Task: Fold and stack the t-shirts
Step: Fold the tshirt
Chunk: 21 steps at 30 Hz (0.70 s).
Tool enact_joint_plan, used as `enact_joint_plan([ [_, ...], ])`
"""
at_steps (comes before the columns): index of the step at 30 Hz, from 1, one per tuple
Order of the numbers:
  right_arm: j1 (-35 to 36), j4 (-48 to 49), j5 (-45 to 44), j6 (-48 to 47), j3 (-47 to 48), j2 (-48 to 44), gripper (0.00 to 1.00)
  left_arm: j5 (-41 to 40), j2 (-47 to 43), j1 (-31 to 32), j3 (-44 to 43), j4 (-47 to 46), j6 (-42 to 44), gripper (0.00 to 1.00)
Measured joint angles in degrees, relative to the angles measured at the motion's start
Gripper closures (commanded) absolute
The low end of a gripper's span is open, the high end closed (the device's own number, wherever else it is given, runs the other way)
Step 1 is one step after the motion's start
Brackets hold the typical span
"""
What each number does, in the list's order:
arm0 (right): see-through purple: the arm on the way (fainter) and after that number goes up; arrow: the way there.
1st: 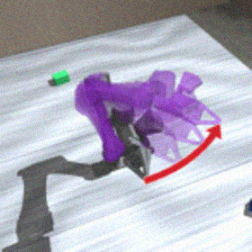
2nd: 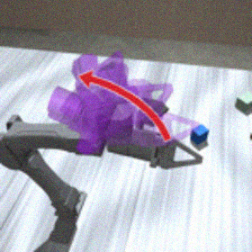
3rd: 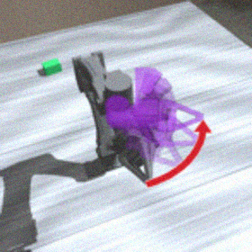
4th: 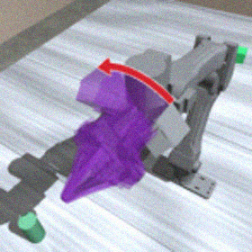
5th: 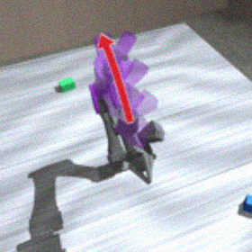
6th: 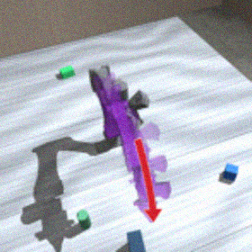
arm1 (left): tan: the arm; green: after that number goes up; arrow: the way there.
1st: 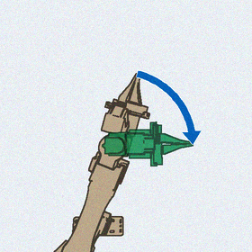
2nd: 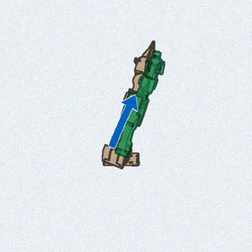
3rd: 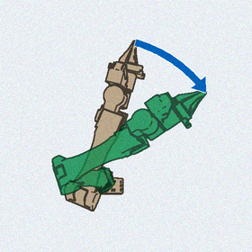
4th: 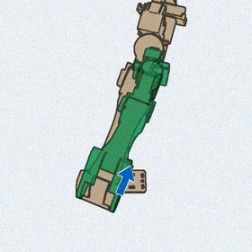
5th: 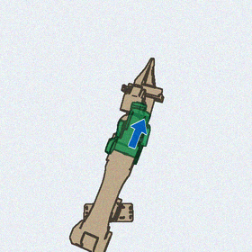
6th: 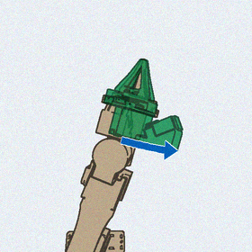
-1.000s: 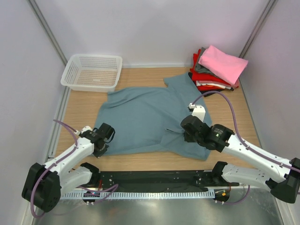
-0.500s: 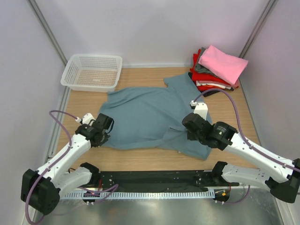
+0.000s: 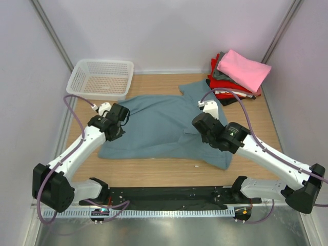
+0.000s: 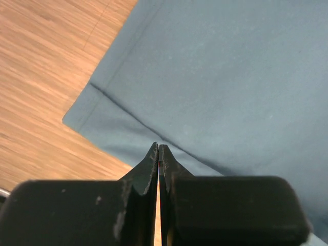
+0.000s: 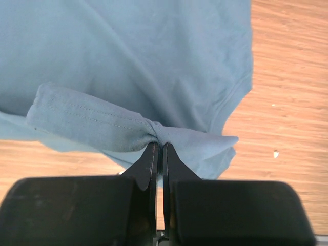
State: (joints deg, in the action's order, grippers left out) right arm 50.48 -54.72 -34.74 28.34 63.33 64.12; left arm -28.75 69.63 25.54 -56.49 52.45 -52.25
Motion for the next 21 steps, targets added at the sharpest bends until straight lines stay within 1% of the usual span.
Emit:
enact_joint_plan([
  [1, -0.7, 0.3, -0.3, -0.8, 0.2, 0.6, 0.99, 0.3, 1.0, -0.2, -0.5, -0.2, 0.4, 0.93],
  [2, -1.3, 0.5, -0.5, -1.4, 0.3, 1.2, 0.99, 0.7, 1.7, -0.3, -0.6, -0.5, 0.9, 0.66],
  [3, -1.7, 0.7, -0.6, -1.8, 0.4, 1.7, 0.99, 1.2, 1.9, -0.4, -0.4, -0.7, 1.7, 0.56],
  [5, -2.4, 1.0, -0.7, -2.8, 0.5, 2.5, 0.99, 2.2, 1.4, -0.6, 1.2, -1.9, 1.8, 0.41],
  [7, -2.6, 1.0, -0.3, -3.5, 0.5, 2.7, 0.99, 3.3, 0.4, -1.6, 4.3, -3.7, 1.7, 0.40],
  [9, -2.6, 1.2, 0.4, -3.8, 0.5, 2.3, 0.99, 6.0, -0.7, -5.0, 8.7, -5.2, 1.7, 0.44],
  [12, -2.6, 1.8, 2.5, -3.8, -0.3, 1.0, 0.99, 11.1, -1.2, -14.3, 15.5, -8.4, 2.0, 0.46],
  [14, -2.6, 2.2, 4.0, -3.5, -1.8, -0.3, 0.99, 12.6, -1.1, -19.8, 18.7, -9.4, 2.1, 0.46],
  [17, -2.6, 2.4, 5.6, -2.6, -4.2, -2.1, 0.99, 14.0, -1.0, -22.0, 19.5, -10.1, 2.1, 0.46],
  [21, -2.6, 2.6, 7.9, -1.8, -6.3, -3.6, 0.99, 15.3, -0.7, -25.8, 20.1, -14.5, 2.1, 0.48],
])
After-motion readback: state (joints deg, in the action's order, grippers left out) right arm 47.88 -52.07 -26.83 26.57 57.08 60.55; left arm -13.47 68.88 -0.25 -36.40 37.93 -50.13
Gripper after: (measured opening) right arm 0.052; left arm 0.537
